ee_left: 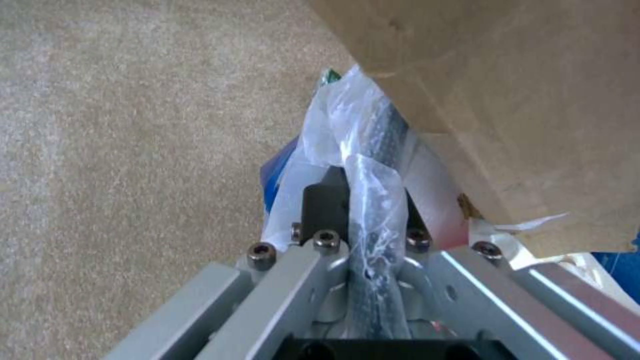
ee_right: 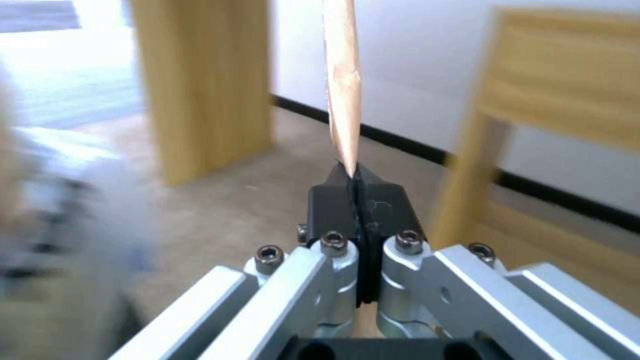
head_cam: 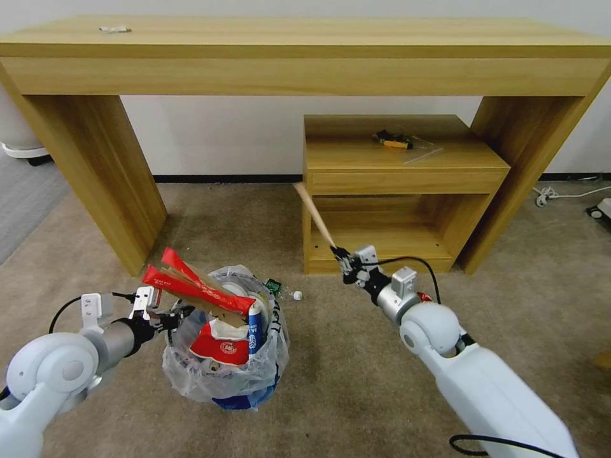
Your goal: Pick up the trash bin and place the garbage on the floor into it.
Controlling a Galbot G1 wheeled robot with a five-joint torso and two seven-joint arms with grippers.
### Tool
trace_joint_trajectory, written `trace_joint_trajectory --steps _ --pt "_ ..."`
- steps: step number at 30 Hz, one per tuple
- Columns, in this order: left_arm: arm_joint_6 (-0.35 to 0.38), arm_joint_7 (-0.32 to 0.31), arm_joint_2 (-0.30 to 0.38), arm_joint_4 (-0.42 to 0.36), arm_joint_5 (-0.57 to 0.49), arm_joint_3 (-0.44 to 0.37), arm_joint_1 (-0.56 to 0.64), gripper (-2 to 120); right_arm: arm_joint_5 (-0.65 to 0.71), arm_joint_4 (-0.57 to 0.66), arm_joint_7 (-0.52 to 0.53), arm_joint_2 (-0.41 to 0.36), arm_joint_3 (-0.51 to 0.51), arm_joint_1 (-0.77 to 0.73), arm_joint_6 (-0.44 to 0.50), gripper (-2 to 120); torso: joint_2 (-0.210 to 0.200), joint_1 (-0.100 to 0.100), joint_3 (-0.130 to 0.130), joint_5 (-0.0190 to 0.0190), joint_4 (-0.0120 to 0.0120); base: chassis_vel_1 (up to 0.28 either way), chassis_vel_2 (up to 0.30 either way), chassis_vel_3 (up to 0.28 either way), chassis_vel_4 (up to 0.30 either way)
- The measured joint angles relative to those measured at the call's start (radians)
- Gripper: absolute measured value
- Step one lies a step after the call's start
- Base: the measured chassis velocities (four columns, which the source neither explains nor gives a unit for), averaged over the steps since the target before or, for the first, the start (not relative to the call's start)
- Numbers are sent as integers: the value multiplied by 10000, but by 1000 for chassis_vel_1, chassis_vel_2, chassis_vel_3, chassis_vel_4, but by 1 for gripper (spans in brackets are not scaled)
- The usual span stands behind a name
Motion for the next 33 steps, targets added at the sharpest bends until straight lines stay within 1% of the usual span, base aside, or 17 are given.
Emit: trace_joint_trajectory --steps 2,3,6,7,9,10,11,14,15,17,21,33 --pt "0 43 91 120 -2 134 -143 0 161 560 -332 -237 -663 374 -134 0 0 0 0 1 0 0 0 0 0" --pt "0 43 91 120 -2 134 -143 0 161 560 -332 -237 -663 374 -134 0 0 0 0 1 0 0 0 0 0" --pt "0 133 171 213 3 255 -282 0 317 886 -481 -241 -1744 1127 -282 0 0 -1 0 1 2 0 0 0 0" --pt "0 133 171 213 3 255 -282 0 317 886 -481 -241 -1744 1127 -282 0 0 -1 0 1 2 0 0 0 0" --pt "1 161 189 242 8 305 -368 0 333 875 -493 -35 -2432 1702 -378 0 0 0 0 1 1 0 0 0 0" --pt "0 166 195 254 7 315 -403 0 339 843 -489 55 -2662 1884 -425 0 0 0 1 1 2 0 0 0 0" --pt "0 166 195 254 7 315 -403 0 339 843 -489 55 -2662 1884 -425 0 0 0 1 1 2 0 0 0 0" --pt "0 169 241 291 -31 302 -487 0 410 627 -457 335 -3544 2375 -571 0 0 0 0 0 4 0 0 0 0" --pt "0 169 241 291 -31 302 -487 0 410 627 -457 335 -3544 2375 -571 0 0 0 0 0 4 0 0 0 0" --pt "1 175 273 291 -94 247 -505 0 397 509 -457 380 -3938 2462 -599 0 0 0 0 0 3 0 0 0 0" --pt "1 174 294 273 -139 177 -507 0 335 324 -457 401 -4175 2422 -634 0 0 0 1 1 1 0 0 0 0" --pt "1 164 307 83 -286 139 -588 0 234 -259 -397 535 -4412 2260 -792 0 0 0 0 2 1 0 0 0 0"
